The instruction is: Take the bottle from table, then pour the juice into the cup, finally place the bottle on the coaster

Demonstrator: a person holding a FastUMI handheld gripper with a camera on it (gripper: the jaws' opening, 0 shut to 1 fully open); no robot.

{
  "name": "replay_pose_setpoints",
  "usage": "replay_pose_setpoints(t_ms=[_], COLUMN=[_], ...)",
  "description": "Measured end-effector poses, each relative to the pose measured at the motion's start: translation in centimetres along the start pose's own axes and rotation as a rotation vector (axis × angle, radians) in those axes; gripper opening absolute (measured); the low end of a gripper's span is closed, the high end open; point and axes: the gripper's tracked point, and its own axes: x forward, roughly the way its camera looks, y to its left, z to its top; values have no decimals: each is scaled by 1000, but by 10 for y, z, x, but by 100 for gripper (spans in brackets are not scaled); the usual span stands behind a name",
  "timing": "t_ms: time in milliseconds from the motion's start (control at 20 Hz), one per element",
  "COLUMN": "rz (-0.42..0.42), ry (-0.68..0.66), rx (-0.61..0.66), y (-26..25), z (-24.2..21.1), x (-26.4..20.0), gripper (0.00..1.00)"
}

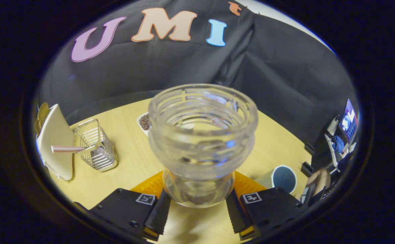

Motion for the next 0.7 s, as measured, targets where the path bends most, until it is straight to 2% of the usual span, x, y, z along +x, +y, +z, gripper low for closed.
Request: replay_pose_setpoints(t_ms=[700], rz=[3], ry=[-4], rx=[26], y=[-1], z=[-8], x=[22], gripper=[82])
